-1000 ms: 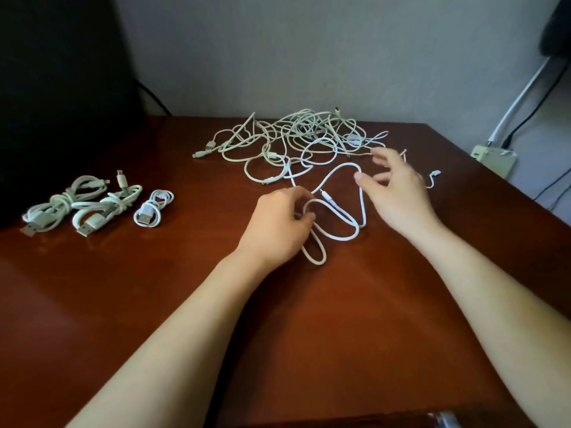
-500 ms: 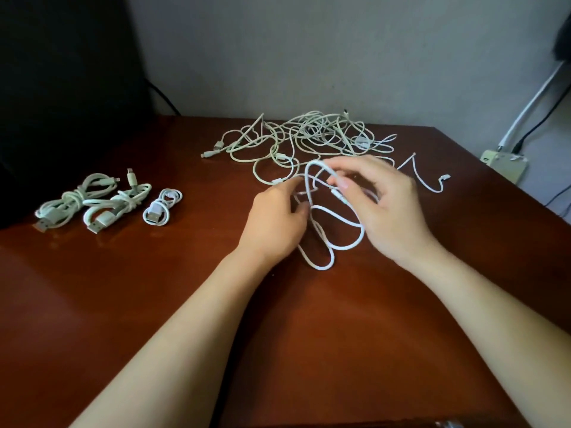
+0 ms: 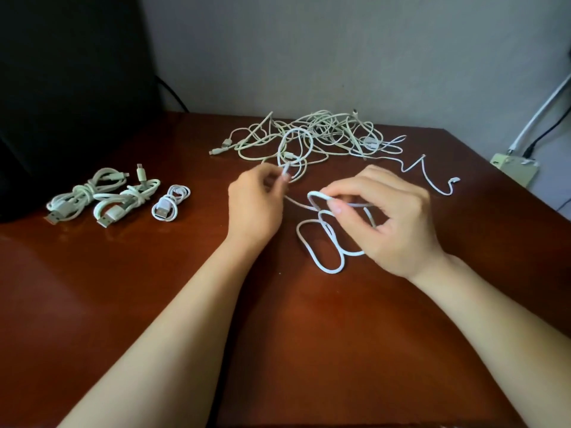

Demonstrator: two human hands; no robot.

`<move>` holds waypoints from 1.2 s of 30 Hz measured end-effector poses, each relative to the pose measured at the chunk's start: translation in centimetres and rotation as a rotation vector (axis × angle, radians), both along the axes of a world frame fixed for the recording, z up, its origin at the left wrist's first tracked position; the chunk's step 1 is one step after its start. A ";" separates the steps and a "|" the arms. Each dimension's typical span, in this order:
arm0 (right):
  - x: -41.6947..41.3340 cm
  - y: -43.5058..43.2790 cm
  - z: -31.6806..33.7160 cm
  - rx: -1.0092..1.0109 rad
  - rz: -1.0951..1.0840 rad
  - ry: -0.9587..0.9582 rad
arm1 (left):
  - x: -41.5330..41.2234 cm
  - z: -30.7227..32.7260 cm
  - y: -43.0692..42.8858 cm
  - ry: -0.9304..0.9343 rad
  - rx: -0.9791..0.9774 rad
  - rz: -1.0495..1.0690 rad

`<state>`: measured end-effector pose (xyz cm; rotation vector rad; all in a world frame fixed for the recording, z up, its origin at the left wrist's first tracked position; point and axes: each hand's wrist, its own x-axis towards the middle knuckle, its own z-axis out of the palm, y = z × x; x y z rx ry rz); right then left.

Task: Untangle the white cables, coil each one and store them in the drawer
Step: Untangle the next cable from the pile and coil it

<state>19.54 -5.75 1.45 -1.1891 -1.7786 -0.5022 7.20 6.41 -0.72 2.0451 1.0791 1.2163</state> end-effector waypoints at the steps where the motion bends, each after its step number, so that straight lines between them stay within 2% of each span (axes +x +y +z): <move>1: 0.1 0.1 -0.1 0.017 -0.041 0.023 | -0.1 0.1 0.2 -0.072 -0.021 0.013; 6: 1.2 0.5 -0.3 0.128 -0.289 0.211 | -0.2 0.9 0.2 -0.444 -0.160 -0.021; 9: 2.3 0.6 0.1 0.171 -0.403 0.257 | -0.2 1.4 0.1 -0.691 -0.425 -0.148; 12: 3.3 0.7 0.2 0.155 -0.494 0.279 | -0.3 1.7 -0.1 -0.781 -0.620 -0.208; 15: 4.0 0.9 -0.2 -0.038 -0.578 0.303 | -0.4 1.5 0.1 -0.705 -0.659 -0.172; 18: 4.5 1.2 -0.8 -0.284 -0.589 0.344 | -0.3 1.2 0.2 -0.545 -0.570 -0.122; 22: 5.2 1.3 -0.8 -0.371 -0.562 0.506 | -0.5 1.2 0.2 -0.471 -0.402 -0.012; 25: 5.6 1.2 -0.5 -0.390 -0.551 0.533 | -0.8 1.0 0.7 -0.484 -0.338 0.072; 28: 5.9 1.0 -0.4 -0.454 -0.534 0.502 | -1.1 1.1 1.1 -0.508 -0.422 0.090; 31: 6.0 0.8 -0.6 -0.550 -0.530 0.386 | -1.3 1.1 1.5 -0.528 -0.568 0.029; 36: 5.6 0.8 -1.0 -0.550 -0.426 0.301 | -1.3 1.1 1.5 -0.536 -0.604 -0.044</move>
